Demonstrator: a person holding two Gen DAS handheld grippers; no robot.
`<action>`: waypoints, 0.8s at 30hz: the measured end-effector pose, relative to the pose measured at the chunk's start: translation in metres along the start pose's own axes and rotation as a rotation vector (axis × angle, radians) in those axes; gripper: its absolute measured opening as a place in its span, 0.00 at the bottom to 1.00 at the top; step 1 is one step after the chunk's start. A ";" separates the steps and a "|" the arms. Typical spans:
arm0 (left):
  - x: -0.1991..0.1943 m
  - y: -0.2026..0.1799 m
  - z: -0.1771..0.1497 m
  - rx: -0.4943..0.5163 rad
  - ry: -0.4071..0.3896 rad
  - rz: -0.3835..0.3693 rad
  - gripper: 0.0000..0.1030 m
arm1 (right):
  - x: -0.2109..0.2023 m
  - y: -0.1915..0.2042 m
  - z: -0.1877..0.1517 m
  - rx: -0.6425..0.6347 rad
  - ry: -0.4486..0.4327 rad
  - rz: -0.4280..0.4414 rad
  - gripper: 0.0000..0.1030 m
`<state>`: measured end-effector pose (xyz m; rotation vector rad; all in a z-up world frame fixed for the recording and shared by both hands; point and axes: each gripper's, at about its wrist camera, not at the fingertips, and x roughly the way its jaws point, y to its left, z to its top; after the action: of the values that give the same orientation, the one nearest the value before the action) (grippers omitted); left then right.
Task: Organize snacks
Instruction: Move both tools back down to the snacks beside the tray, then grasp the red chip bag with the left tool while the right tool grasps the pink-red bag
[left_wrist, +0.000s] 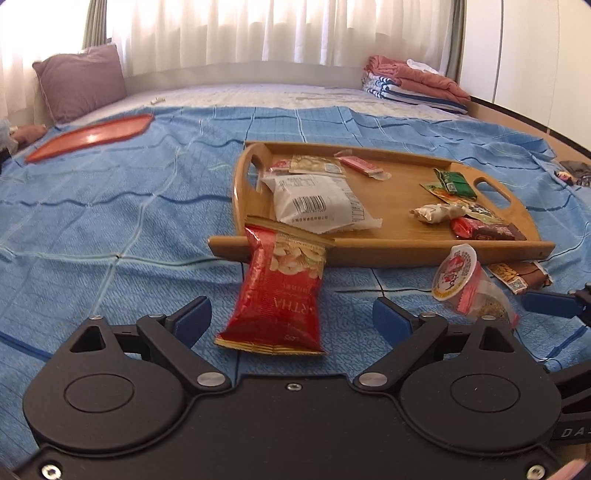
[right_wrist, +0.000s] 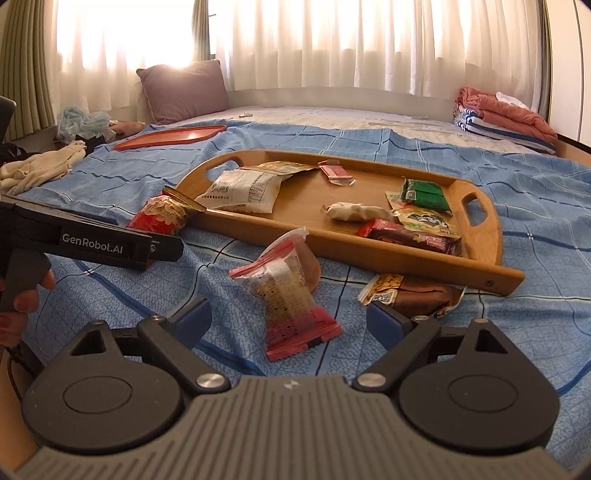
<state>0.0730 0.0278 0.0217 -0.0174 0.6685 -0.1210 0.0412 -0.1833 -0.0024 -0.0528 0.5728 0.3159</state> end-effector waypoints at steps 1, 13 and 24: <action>0.001 0.001 0.000 -0.006 0.006 -0.002 0.89 | 0.001 0.000 0.000 0.007 0.003 0.001 0.92; 0.008 0.001 -0.002 -0.015 0.013 0.001 0.84 | 0.014 0.002 0.000 0.024 0.010 -0.016 0.92; 0.018 -0.004 -0.004 0.010 0.010 0.012 0.86 | 0.028 0.009 0.001 0.015 0.024 -0.044 0.98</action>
<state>0.0838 0.0221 0.0078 -0.0032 0.6779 -0.1131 0.0610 -0.1664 -0.0168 -0.0551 0.5971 0.2689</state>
